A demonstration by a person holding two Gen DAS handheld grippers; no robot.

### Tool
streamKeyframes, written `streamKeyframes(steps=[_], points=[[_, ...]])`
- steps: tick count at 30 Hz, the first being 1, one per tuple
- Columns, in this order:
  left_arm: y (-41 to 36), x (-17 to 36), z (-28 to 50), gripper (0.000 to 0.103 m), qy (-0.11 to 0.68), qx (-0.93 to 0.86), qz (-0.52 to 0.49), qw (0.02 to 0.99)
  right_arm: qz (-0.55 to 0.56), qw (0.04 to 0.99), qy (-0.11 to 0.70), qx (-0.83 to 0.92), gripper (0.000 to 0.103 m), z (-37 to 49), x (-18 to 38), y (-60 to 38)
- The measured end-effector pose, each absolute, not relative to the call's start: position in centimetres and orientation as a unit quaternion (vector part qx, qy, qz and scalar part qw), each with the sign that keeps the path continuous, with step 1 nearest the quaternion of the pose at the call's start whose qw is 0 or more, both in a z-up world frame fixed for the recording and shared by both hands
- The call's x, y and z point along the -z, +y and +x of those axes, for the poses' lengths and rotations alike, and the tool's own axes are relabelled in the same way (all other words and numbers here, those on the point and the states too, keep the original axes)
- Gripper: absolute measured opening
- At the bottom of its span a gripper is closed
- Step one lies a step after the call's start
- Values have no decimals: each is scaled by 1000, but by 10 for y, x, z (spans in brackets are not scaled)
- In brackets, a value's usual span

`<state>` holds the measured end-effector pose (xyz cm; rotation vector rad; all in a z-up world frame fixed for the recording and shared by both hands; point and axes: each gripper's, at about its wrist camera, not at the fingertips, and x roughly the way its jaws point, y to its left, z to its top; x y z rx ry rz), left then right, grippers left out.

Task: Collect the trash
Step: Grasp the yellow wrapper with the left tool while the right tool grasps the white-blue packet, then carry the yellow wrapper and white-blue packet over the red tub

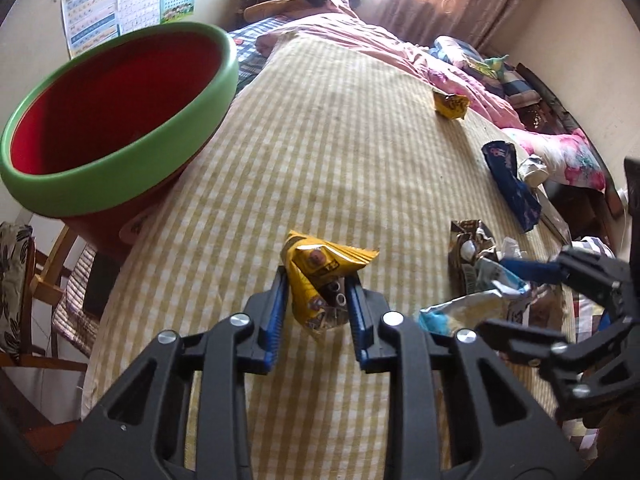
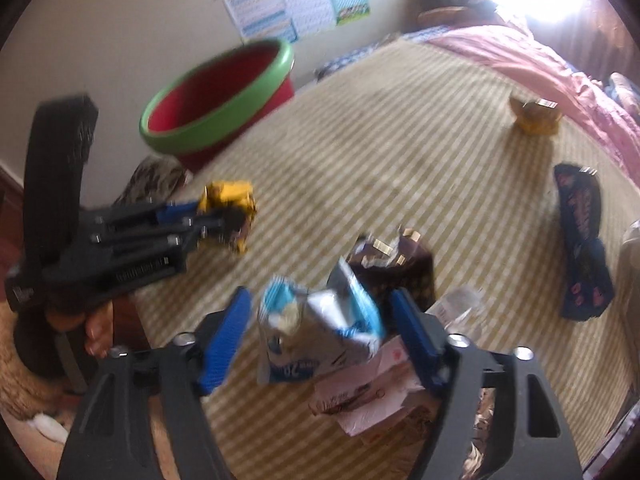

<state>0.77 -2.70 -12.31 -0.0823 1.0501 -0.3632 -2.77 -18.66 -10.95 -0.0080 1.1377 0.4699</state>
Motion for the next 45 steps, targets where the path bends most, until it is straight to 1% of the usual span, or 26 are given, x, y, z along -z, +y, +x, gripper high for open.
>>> streamKeyframes(steps=[1, 3, 4, 5, 6, 7, 9, 12, 14, 15, 16, 19, 23, 29, 35, 45], points=[[-27, 124, 9, 30, 500, 171, -41, 848, -7, 813, 538, -222, 56, -29, 113, -186], [-25, 126, 9, 31, 501, 168, -45, 848, -15, 809, 544, -222, 52, -31, 120, -185], [-23, 126, 10, 32, 503, 166, -47, 847, -16, 809, 544, -222, 47, -31, 122, -185], [-23, 127, 10, 34, 504, 166, -49, 846, -12, 808, 545, -223, 45, -31, 123, -186], [-22, 128, 10, 38, 505, 165, -50, 846, -4, 809, 543, -224, 40, -30, 122, -188], [-23, 129, 11, 46, 507, 164, -51, 845, 2, 810, 541, -225, 34, -30, 121, -190], [-24, 131, 11, 52, 507, 167, -52, 844, 8, 813, 537, -224, 31, -28, 118, -193], [-28, 131, 10, 53, 505, 170, -42, 845, 23, 817, 531, -224, 29, -28, 115, -197], [-29, 131, 10, 45, 504, 172, -38, 845, 36, 821, 525, -221, 29, -28, 111, -199], [-28, 132, 10, 35, 505, 172, -38, 845, 43, 825, 519, -218, 29, -28, 107, -201], [-28, 132, 10, 30, 505, 171, -39, 845, 50, 830, 512, -215, 29, -29, 103, -203], [-23, 128, 9, 25, 498, 169, -44, 850, 70, 844, 490, -205, 29, -27, 90, -208], [-13, 111, 9, 24, 470, 159, -56, 866, 97, 864, 457, -187, 29, -21, 71, -212], [1, 71, 10, 23, 415, 148, -60, 896, 122, 888, 411, -168, 30, -12, 48, -209], [8, 49, 12, 23, 389, 145, -59, 908, 124, 886, 408, -180, 31, -5, 42, -195], [19, 46, 16, 23, 383, 139, -61, 911, 124, 886, 409, -180, 31, -1, 43, -184]])
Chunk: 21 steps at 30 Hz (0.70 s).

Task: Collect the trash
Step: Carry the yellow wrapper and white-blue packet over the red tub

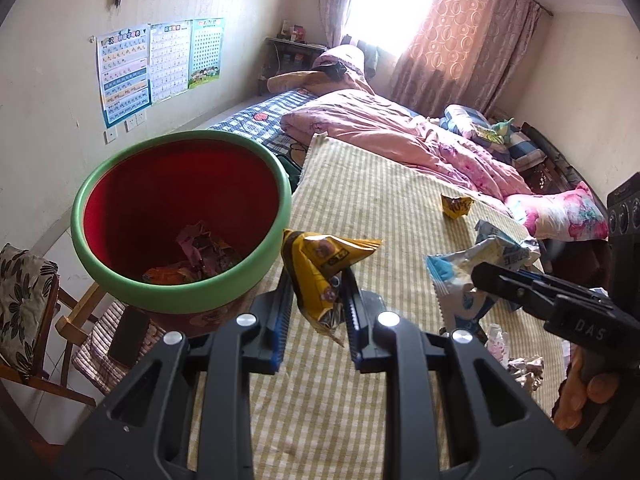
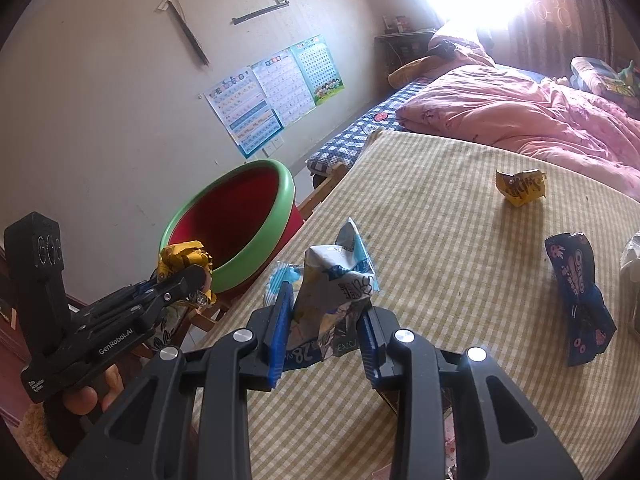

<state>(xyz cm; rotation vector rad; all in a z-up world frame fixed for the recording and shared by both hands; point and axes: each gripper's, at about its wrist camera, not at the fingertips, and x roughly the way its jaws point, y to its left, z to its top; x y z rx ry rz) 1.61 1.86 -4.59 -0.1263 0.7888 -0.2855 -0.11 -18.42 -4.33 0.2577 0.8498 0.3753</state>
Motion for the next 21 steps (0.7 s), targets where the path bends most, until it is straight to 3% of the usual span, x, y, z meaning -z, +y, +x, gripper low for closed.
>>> streamKeyframes(steps=[21], points=[[40, 49, 24, 23, 385, 132, -65, 911, 118, 881, 418, -188, 31, 10, 49, -168]])
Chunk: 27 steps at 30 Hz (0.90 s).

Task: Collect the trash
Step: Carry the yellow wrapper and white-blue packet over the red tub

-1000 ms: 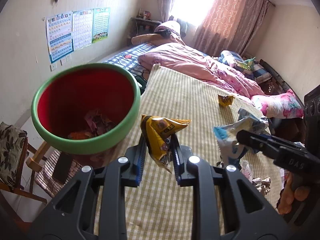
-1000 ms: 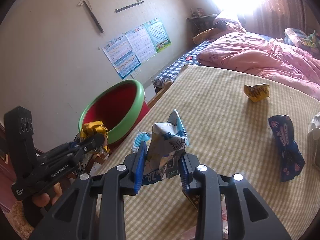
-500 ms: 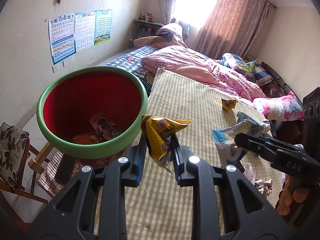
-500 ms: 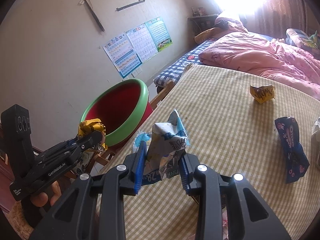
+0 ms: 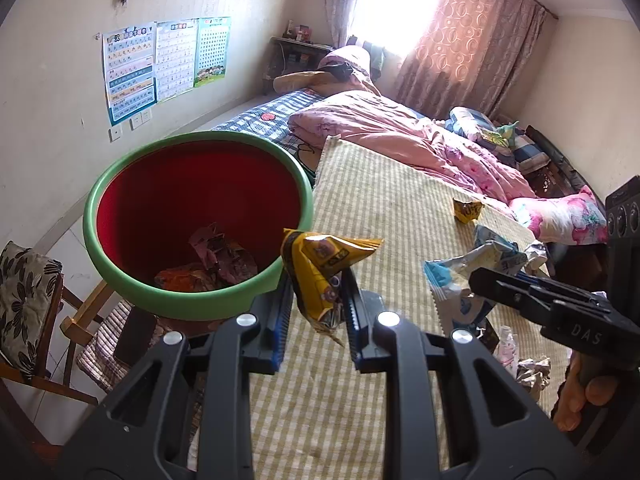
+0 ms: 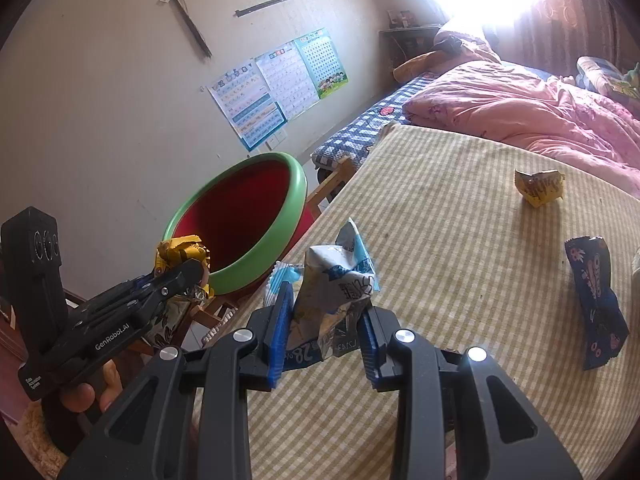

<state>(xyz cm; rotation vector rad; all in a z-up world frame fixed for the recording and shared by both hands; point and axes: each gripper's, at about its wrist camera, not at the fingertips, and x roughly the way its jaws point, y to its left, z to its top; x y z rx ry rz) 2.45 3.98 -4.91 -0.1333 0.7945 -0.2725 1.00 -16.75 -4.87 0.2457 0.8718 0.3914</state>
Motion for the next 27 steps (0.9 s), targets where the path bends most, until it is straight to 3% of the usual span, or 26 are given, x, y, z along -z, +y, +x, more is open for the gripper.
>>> streamKeyframes(steps=[27], points=[[70, 54, 37, 23, 391, 131, -71, 908, 115, 877, 429, -184, 31, 31, 55, -135]])
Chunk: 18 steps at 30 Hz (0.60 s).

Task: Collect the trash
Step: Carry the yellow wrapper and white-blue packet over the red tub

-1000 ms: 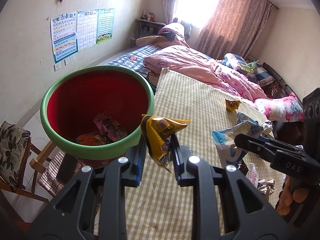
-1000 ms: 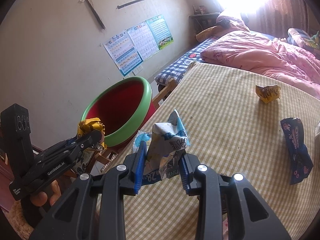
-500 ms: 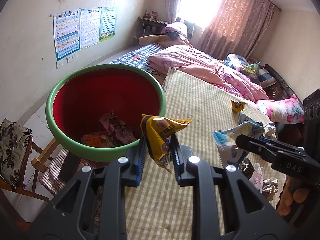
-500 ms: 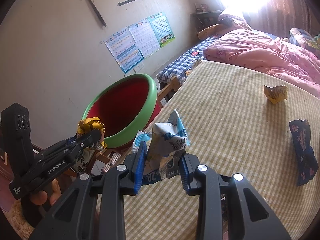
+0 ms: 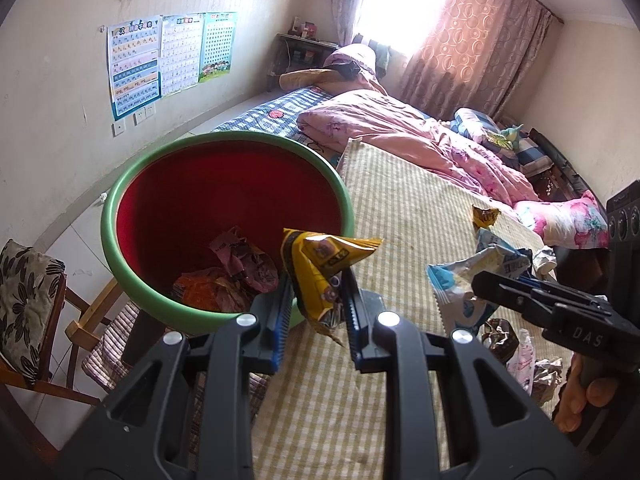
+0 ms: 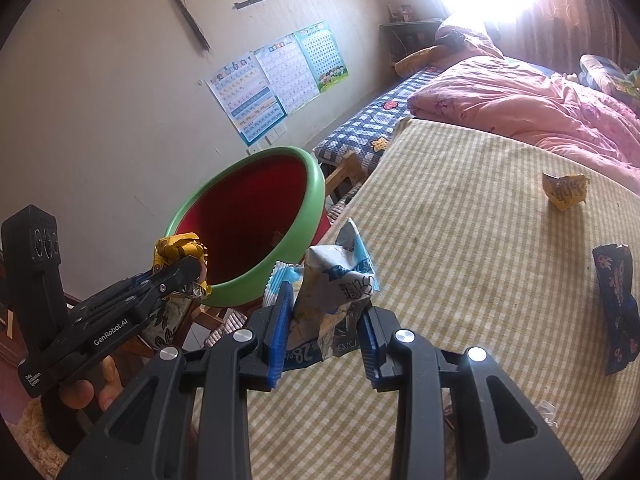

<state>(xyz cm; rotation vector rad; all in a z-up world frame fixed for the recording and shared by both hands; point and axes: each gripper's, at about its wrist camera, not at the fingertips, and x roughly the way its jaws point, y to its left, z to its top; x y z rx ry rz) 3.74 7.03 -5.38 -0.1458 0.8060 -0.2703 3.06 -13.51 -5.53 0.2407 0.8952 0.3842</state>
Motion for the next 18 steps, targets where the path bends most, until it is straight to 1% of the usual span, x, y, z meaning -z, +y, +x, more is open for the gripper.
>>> streamKeyframes(steps=[18], points=[[94, 54, 54, 23, 392, 131, -73, 907, 119, 876, 432, -179, 31, 48, 58, -104]])
